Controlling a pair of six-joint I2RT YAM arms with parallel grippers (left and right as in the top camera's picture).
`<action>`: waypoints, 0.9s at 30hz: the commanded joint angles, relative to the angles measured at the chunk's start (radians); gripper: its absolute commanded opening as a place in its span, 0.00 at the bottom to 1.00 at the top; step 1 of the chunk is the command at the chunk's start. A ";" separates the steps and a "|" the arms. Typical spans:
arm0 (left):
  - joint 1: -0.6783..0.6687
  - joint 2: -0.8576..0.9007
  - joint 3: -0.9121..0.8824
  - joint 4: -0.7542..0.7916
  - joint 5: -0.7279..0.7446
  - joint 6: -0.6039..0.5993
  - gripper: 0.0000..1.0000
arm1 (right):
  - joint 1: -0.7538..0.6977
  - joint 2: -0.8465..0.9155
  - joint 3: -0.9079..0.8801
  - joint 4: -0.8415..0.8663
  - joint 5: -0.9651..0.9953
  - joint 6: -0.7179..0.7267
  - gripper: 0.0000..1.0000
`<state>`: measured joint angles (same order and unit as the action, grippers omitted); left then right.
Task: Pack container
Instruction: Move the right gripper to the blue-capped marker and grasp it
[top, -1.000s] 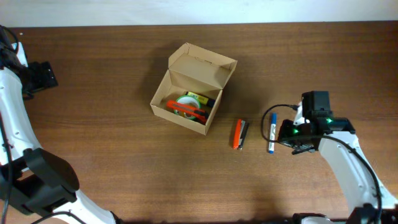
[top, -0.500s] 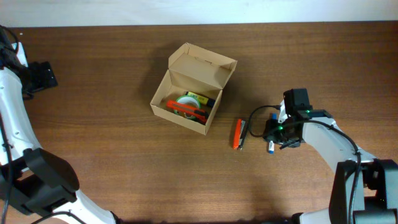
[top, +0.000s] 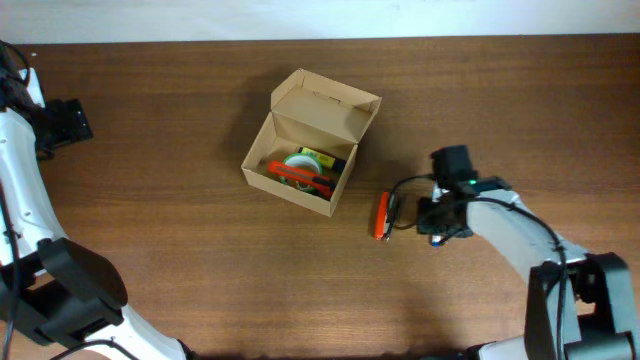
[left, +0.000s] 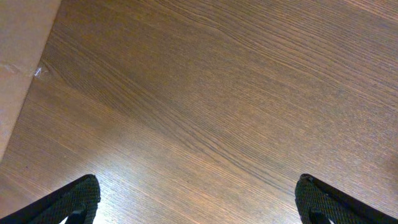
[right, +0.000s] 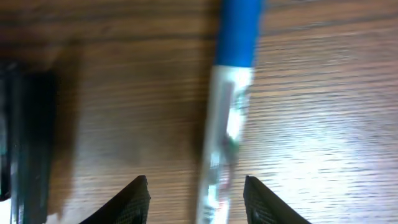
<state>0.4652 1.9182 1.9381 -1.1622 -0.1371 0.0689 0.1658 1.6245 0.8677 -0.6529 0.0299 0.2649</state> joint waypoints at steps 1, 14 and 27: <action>0.001 -0.007 -0.009 0.000 0.010 0.019 1.00 | 0.023 0.003 0.031 -0.001 0.061 0.005 0.50; 0.001 -0.007 -0.009 0.000 0.010 0.019 1.00 | -0.018 0.040 0.034 0.042 0.073 0.005 0.44; 0.001 -0.007 -0.009 0.000 0.010 0.019 1.00 | -0.018 0.118 0.037 0.078 0.066 0.005 0.03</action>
<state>0.4652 1.9182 1.9381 -1.1618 -0.1371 0.0689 0.1528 1.7142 0.9073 -0.5705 0.0925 0.2657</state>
